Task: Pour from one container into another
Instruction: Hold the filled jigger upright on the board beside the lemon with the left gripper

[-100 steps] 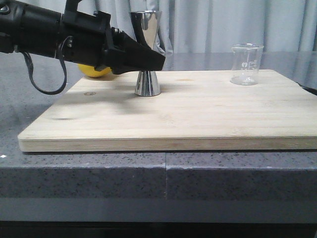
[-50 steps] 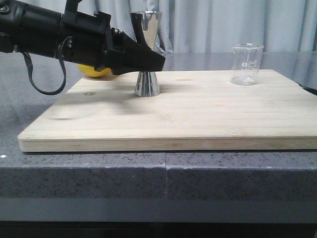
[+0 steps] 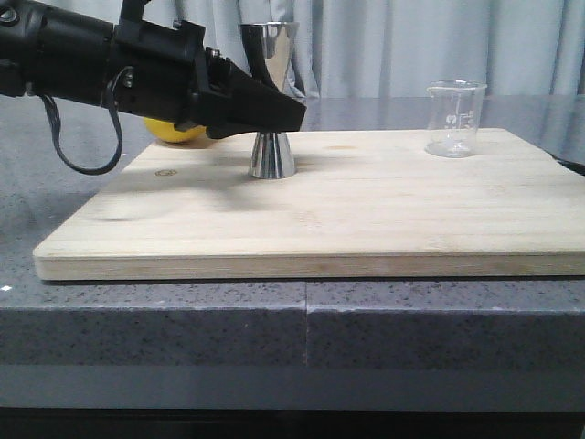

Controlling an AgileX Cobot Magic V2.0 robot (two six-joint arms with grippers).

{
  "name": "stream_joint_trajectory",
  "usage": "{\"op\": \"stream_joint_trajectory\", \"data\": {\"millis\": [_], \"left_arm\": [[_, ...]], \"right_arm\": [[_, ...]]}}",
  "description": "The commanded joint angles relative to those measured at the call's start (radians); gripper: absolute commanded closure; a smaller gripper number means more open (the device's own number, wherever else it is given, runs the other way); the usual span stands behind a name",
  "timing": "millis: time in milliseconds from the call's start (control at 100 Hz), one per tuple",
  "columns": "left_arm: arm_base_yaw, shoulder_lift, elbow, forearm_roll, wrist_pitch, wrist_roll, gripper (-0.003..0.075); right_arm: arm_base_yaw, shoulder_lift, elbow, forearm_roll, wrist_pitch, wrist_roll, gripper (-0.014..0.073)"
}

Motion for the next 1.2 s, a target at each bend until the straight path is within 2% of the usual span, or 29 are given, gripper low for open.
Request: {"op": "stream_joint_trajectory", "data": {"millis": [0, 220, 290, 420, 510, 980, 1190], "left_arm": [[0.002, -0.043, -0.03, -0.028, -0.05, 0.001, 0.0468], [0.002, -0.043, -0.03, -0.028, -0.052, 0.001, 0.0461], [0.002, -0.043, -0.03, -0.028, -0.052, 0.001, 0.0419], [0.002, -0.043, -0.03, -0.037, -0.052, 0.001, 0.0294], [0.002, -0.043, -0.03, -0.046, -0.052, 0.001, 0.0258], [0.024, -0.051, -0.03, -0.043, -0.055, 0.001, 0.0257], [0.052, -0.051, -0.03, -0.022, -0.114, -0.055, 0.0257]], "right_arm": [[-0.005, -0.024, -0.025, 0.018, -0.065, 0.001, 0.0053], [-0.005, -0.024, -0.025, 0.018, -0.065, 0.001, 0.0053], [-0.005, -0.024, -0.025, 0.018, -0.065, 0.001, 0.0053], [-0.005, -0.024, -0.025, 0.018, -0.065, 0.001, 0.0053], [-0.005, -0.024, -0.025, 0.018, -0.065, 0.001, 0.0053], [-0.005, -0.024, -0.025, 0.018, -0.065, 0.001, 0.0053], [-0.005, -0.024, -0.025, 0.018, -0.065, 0.001, 0.0053]]}}
